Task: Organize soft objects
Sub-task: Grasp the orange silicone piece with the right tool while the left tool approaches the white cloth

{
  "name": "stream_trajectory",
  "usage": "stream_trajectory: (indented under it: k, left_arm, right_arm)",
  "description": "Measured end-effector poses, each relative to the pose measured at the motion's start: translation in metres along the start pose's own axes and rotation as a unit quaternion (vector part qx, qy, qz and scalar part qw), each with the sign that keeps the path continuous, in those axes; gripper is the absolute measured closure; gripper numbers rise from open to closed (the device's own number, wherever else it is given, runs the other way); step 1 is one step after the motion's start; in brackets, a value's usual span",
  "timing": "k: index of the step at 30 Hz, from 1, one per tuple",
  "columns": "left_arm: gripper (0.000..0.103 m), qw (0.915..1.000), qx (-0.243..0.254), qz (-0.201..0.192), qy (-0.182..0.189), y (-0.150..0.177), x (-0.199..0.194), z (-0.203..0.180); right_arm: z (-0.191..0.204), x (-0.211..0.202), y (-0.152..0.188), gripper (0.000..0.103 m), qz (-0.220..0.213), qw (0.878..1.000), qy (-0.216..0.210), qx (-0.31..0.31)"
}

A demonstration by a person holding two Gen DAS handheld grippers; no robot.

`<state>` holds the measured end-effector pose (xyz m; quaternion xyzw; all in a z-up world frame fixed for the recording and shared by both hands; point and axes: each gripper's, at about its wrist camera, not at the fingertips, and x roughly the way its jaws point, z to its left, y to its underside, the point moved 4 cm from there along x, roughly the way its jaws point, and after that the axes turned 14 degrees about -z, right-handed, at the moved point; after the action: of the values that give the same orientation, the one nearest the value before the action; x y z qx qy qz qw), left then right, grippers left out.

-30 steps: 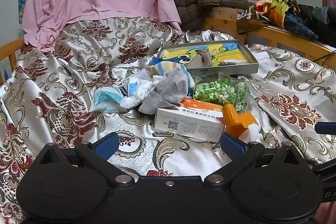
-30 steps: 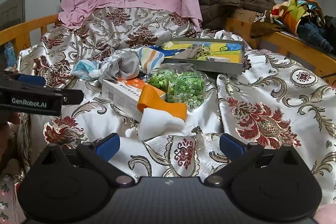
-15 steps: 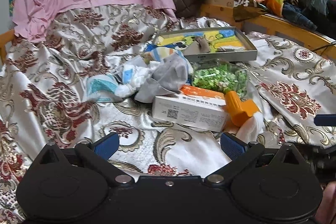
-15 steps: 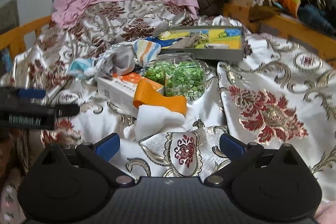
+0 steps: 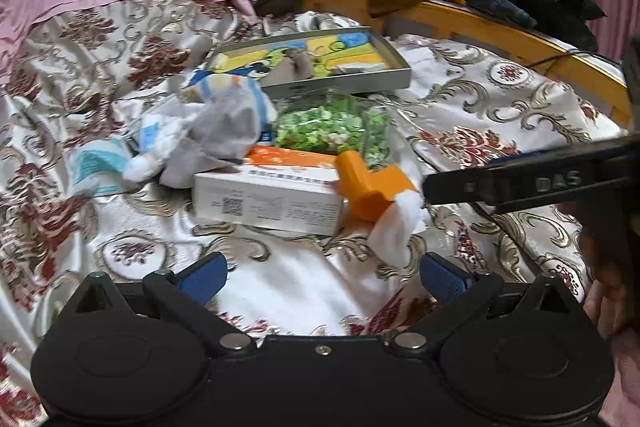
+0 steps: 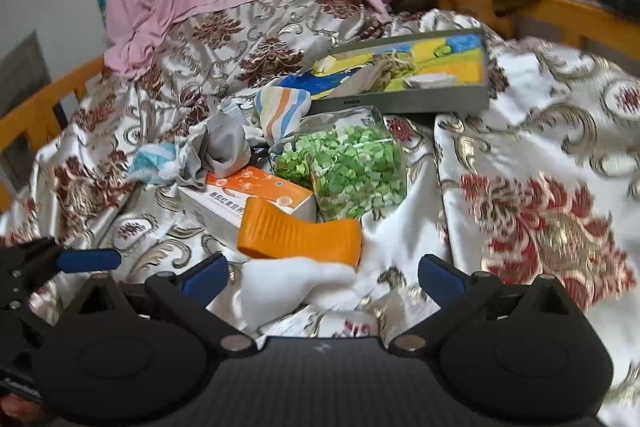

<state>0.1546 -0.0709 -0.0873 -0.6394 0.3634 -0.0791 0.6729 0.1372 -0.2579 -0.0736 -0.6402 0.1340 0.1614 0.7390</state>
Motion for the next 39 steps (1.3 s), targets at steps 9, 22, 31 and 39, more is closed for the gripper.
stream_trajectory:
  k: [9,22,31,39]
  left_arm:
    - [0.001,0.9995,0.008,0.007,0.031,0.0,0.018,-0.009]
    - [0.014,0.9964,-0.02,0.02,0.081,-0.002,0.044,-0.033]
    - [0.025,0.994,-0.086,0.018,0.065,0.004,0.057,-0.037]
    - [0.047,0.9929,-0.107,0.026,0.045,0.012,0.069,-0.035]
  right_arm:
    - [0.006,0.017,-0.001,0.0,0.006,0.999,-0.013,-0.03]
    - [-0.017,0.048,-0.005,0.007,0.047,0.998,-0.038,0.018]
    - [-0.009,0.06,-0.007,0.012,0.043,0.996,-0.075,0.002]
    - [-0.012,0.074,-0.004,0.024,0.072,0.993,-0.095,0.028]
